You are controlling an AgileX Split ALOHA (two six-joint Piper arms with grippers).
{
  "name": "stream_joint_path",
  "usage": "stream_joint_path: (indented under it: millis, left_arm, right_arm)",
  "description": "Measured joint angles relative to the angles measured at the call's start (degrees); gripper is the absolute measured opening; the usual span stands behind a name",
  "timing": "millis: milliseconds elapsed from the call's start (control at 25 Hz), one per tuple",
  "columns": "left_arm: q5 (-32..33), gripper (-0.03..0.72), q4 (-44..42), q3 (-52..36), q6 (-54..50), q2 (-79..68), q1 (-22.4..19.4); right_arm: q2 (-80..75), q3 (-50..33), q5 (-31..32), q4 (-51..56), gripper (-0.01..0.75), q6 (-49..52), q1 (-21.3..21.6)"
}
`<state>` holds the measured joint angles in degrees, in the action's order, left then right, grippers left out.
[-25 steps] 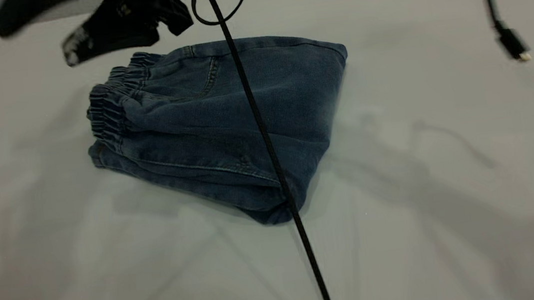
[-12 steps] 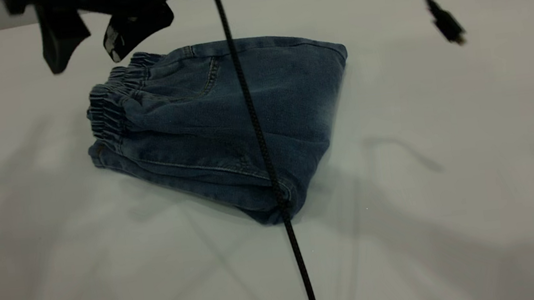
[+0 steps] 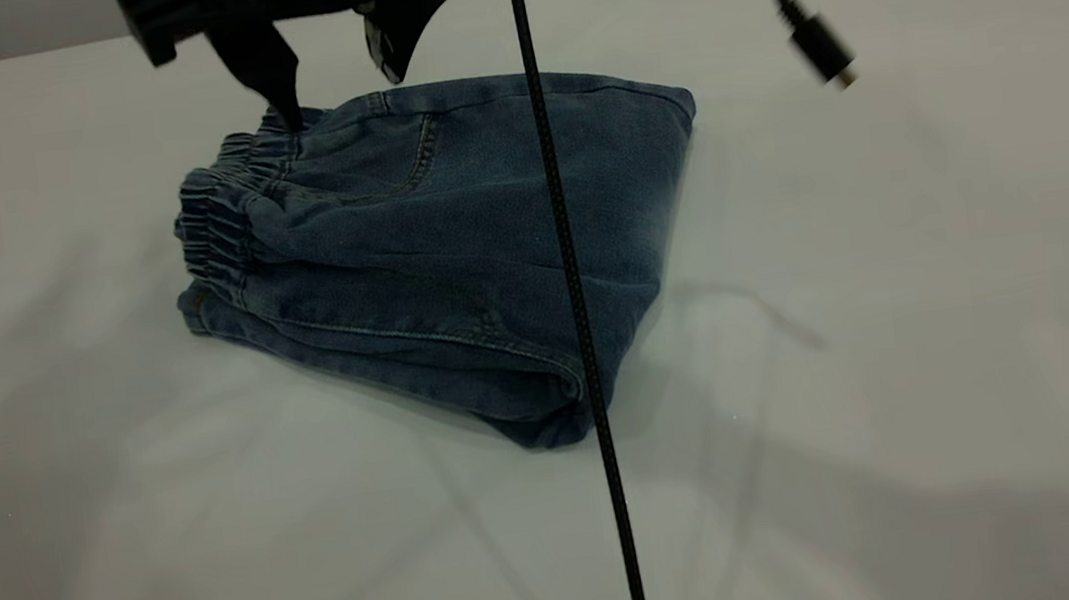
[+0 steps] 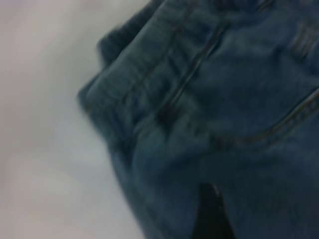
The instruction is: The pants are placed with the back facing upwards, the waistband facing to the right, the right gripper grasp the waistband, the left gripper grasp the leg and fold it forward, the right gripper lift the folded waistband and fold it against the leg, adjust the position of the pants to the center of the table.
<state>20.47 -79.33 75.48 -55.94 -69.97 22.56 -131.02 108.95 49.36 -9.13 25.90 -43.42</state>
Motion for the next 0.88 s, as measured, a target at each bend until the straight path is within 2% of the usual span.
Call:
stream_joint_path:
  millis: [160,480,880]
  left_arm:
    - [-0.06,0.372,0.00,0.00,0.00,0.34,0.00]
    - [0.15,0.372,0.00,0.00,0.00,2.52,0.00]
    - [-1.28,0.372,-0.22,-1.08,0.00,5.83,0.00]
  right_arm:
    - [-3.67,2.86,-1.64,1.46,0.416,6.28,0.00]
    - [-8.93,5.28,-4.51,16.12,0.414,12.36,0.00]
    - [-10.13,5.23,-9.31,15.08,0.414,25.51,0.42]
